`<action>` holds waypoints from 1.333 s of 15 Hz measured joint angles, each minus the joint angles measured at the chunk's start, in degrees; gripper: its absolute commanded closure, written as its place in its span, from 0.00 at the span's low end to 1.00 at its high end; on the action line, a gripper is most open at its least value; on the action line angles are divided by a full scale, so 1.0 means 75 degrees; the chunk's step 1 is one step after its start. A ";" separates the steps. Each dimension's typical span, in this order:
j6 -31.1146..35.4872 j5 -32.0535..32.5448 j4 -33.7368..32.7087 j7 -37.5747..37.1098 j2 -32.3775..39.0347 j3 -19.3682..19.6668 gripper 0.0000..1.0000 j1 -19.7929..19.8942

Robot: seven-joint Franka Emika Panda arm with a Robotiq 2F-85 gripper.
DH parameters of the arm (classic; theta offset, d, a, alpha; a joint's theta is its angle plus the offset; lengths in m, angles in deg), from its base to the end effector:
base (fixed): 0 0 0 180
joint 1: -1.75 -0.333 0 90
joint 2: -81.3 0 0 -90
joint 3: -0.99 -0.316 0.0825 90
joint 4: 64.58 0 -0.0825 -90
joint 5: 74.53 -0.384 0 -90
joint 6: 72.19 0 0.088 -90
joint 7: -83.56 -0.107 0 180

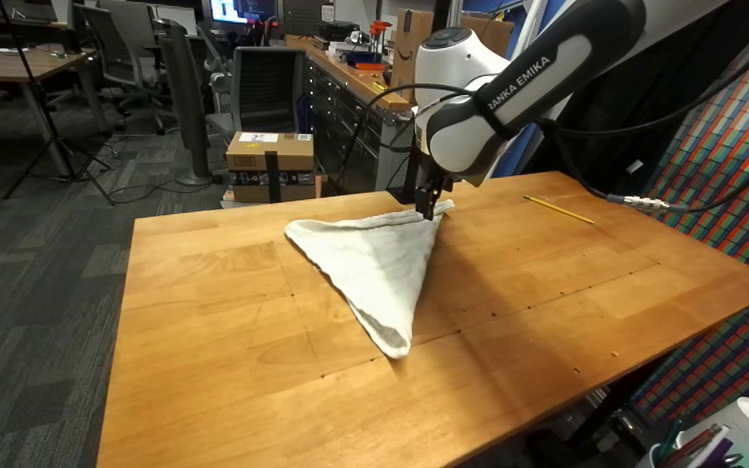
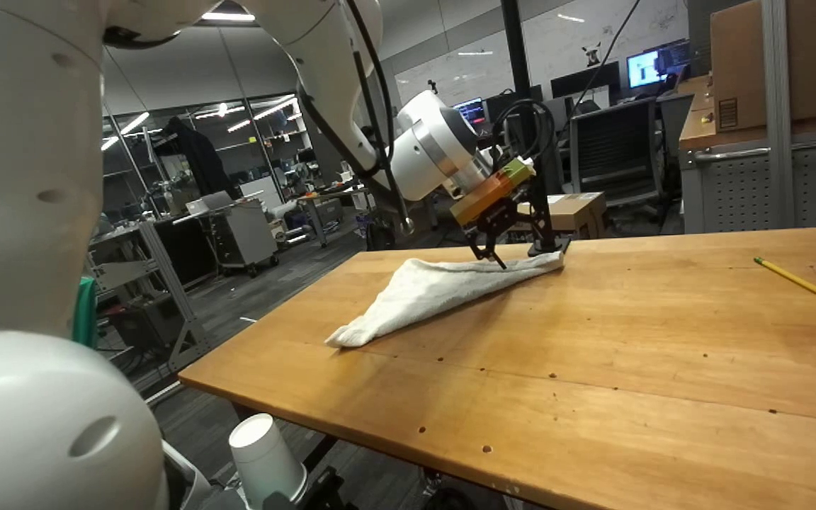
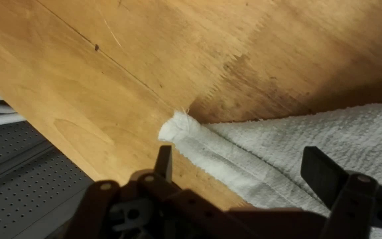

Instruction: Fold the cloth

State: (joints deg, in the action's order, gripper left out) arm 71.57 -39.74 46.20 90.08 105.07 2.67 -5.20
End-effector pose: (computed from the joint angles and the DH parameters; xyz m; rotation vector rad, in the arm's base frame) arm 0.6342 0.0640 0.2859 2.5728 0.9051 0.2050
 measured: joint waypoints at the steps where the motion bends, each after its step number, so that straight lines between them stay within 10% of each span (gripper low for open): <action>1: 0.0012 0.0000 -0.0079 0.0011 0.0084 0.0011 0.00 0.0041; 12: 0.0235 -0.0072 -0.0667 0.0512 0.0751 0.0040 0.00 0.0421; 14: 0.0235 -0.0108 -0.0728 0.0609 0.0821 0.0039 0.26 0.0461; 20: 0.0232 -0.0303 -0.0754 0.0851 0.0853 0.0022 0.62 0.0482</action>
State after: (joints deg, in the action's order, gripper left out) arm 73.31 -42.01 40.54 96.46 111.46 2.84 -1.59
